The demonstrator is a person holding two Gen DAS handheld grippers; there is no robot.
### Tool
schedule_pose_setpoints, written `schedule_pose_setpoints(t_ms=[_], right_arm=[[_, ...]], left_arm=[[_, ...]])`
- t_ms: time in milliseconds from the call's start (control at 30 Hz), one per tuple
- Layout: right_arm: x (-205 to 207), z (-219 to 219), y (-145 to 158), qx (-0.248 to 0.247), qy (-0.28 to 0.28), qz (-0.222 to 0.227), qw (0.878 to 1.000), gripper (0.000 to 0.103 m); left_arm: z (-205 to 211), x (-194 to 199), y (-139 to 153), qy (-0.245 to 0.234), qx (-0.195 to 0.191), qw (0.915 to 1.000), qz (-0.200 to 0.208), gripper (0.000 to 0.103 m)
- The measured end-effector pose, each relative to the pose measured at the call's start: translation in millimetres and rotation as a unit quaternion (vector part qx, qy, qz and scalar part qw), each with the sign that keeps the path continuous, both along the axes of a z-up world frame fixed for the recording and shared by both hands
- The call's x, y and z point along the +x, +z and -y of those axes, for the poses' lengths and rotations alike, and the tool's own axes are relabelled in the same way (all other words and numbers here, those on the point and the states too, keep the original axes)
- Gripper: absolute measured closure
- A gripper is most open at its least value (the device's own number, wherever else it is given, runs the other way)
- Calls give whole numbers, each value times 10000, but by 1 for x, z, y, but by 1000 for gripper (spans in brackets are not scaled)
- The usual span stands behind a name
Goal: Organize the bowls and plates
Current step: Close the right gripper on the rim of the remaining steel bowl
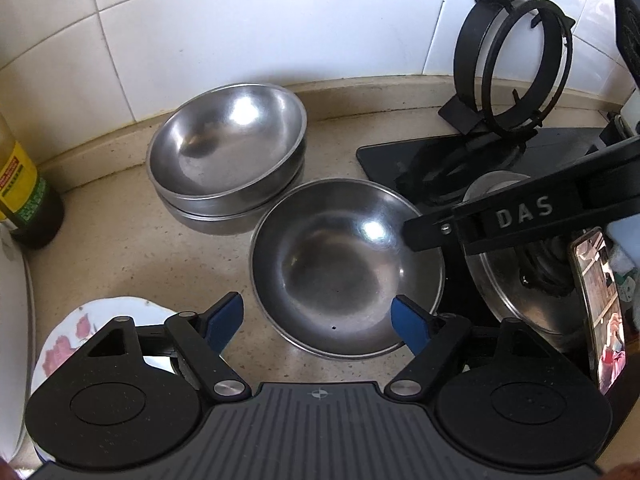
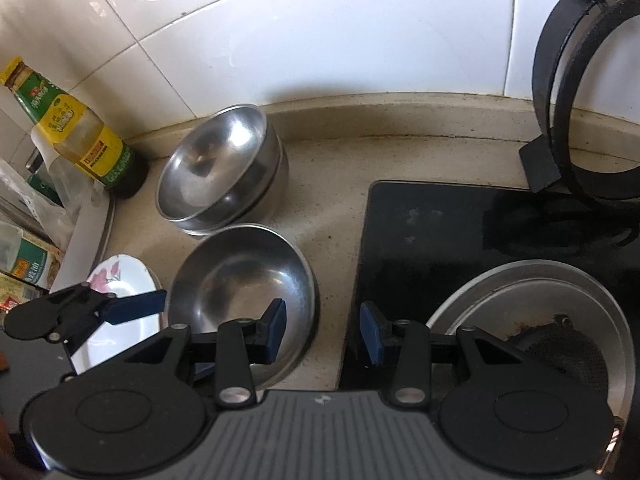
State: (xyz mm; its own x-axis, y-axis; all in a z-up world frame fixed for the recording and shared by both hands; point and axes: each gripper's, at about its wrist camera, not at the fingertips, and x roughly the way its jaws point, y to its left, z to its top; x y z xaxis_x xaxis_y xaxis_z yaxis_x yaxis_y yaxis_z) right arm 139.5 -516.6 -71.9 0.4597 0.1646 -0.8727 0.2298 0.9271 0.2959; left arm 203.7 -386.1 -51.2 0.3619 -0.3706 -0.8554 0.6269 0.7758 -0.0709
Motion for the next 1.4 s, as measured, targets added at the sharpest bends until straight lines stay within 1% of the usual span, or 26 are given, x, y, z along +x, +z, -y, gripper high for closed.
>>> schedule_pose_setpoints(t_ms=[67,167,300,400,467,600,667,700,733,767,833,867,933,1300,1400], right_arm=[[1,-2,1,20,36,30,10000,43],[3,-6,1,-7,88,17,10000,43],[8,-10,-5,69,150,-53,9999,43],[10,-15,-13,96,227,-215,9995,43],[11,-18,-17,125,256,-318,9991,43],[10,-18,-27,284,228,-510,9980,43],[9,-18,-29,356,258,-538,9976,45],[9,-17,-30,390,250,-557,9974,49],[8,-17,-31,369,252,-563,9974,56],[8,-18,-32,323,267,-572,9975,58],[6,-19,-31,221,261,-519,9981,60],[5,-20,-31,196,250,-502,9982,60],[3,-18,-30,215,212,-457,9985,61],[-2,-11,-26,244,69,-329,9991,63],[-1,-9,-28,300,47,-356,9989,62]], left_arm=[[0,2,0,0,7,10000,-7,27],[-4,6,-1,9,32,10000,-81,34],[-7,11,-1,65,36,10000,-55,40],[-7,12,-4,3,72,9999,-118,48],[-6,11,-6,-43,135,9998,-101,50],[-4,11,-10,-88,210,9997,-81,51],[-3,10,-13,-131,265,9995,-98,52],[-2,10,-14,-151,285,9994,-105,52],[-1,10,-15,-170,291,9994,-116,53],[-1,10,-16,-185,288,9993,-127,58],[1,10,-17,-222,293,9992,-127,61],[0,10,-17,-233,290,9992,-114,64],[0,11,-18,-228,283,9993,-108,67],[0,8,-17,-260,276,9993,-26,68],[1,8,-18,-271,303,9992,-36,65]])
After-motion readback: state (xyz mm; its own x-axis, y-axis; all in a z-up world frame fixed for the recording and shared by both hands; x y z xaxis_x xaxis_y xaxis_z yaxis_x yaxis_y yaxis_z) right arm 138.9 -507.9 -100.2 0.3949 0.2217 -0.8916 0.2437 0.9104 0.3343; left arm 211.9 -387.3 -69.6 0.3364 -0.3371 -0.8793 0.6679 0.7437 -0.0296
